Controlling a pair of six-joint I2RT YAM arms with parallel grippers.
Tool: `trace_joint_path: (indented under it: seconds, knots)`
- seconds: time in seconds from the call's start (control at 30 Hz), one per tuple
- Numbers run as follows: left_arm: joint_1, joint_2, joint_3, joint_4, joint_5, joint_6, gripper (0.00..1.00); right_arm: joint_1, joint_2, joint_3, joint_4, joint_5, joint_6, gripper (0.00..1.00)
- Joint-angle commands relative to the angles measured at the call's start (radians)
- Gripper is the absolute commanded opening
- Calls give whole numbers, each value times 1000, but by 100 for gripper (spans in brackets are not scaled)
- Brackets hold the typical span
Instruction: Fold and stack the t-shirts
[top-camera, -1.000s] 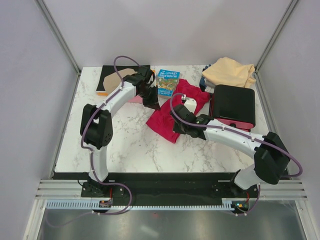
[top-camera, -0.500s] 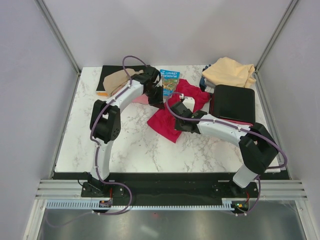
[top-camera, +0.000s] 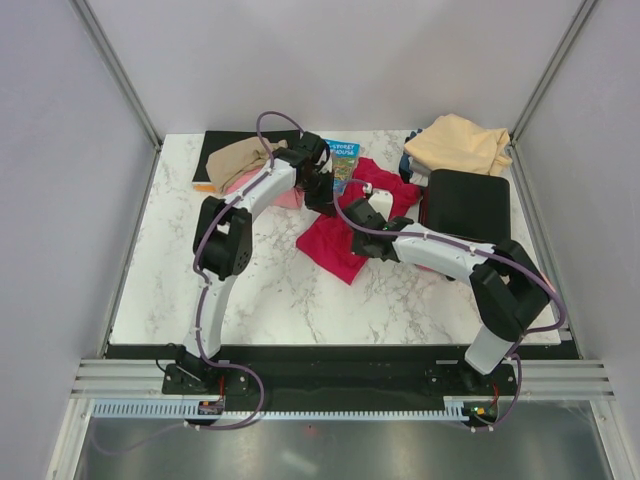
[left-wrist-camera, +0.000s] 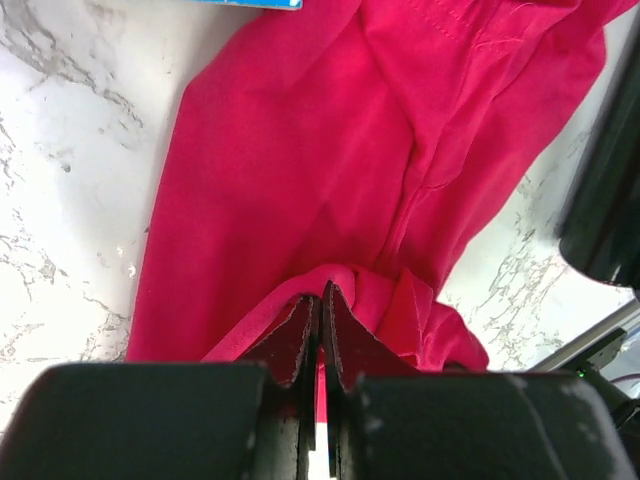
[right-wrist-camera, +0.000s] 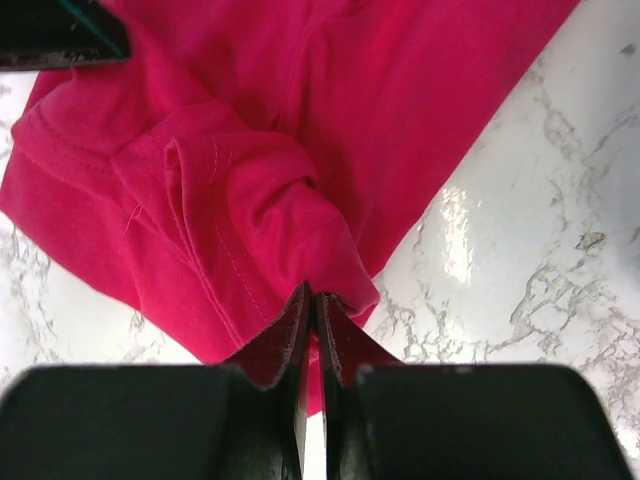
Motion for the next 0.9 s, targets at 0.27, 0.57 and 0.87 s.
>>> trace_joint_path:
  seconds: [0.27,0.57,0.87]
  knots:
    - [-5,58,135,-9,42,-86,27,-53,-28,-6,28,79,93,32]
    - [-2,84,175,-35,-17,-82,33,-90,1,25,46,77,108,33]
    - [29,109,247,-47,-57,-105,35,-145,6,48,55,87,139,33]
